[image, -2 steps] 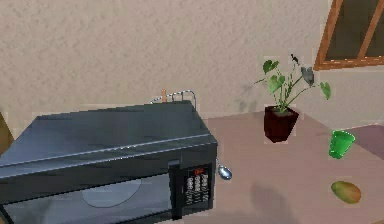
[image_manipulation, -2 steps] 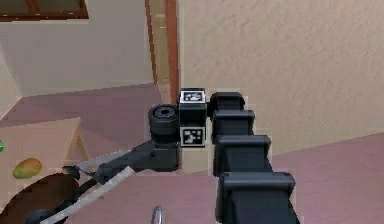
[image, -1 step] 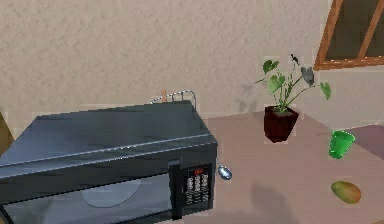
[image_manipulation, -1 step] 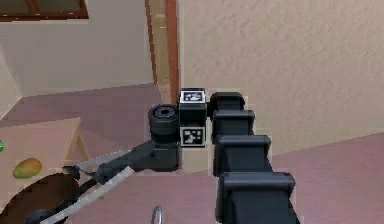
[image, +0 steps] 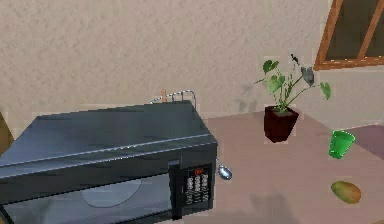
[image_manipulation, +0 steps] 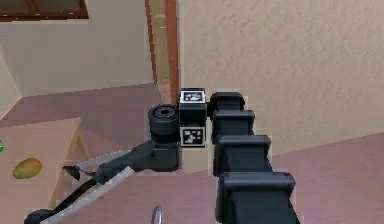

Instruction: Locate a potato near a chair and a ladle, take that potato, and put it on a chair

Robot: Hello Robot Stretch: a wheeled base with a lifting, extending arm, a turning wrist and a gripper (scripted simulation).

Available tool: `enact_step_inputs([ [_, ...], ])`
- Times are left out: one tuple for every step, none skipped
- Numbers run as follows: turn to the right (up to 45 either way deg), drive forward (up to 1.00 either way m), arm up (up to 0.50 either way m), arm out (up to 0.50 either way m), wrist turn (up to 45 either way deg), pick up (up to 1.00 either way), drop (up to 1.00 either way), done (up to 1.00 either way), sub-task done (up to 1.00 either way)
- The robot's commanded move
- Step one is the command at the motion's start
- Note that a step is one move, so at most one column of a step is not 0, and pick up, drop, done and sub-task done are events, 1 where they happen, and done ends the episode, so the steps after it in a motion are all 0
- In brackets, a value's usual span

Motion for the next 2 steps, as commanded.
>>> enact_step_inputs([
  [0.0,0.0,0.0,-0.1,0.0,0.0,0.0,0.0,0.0],
  [0.0,0.0,0.0,0.0,0.0,0.0,0.0,1.0,0.0],
])
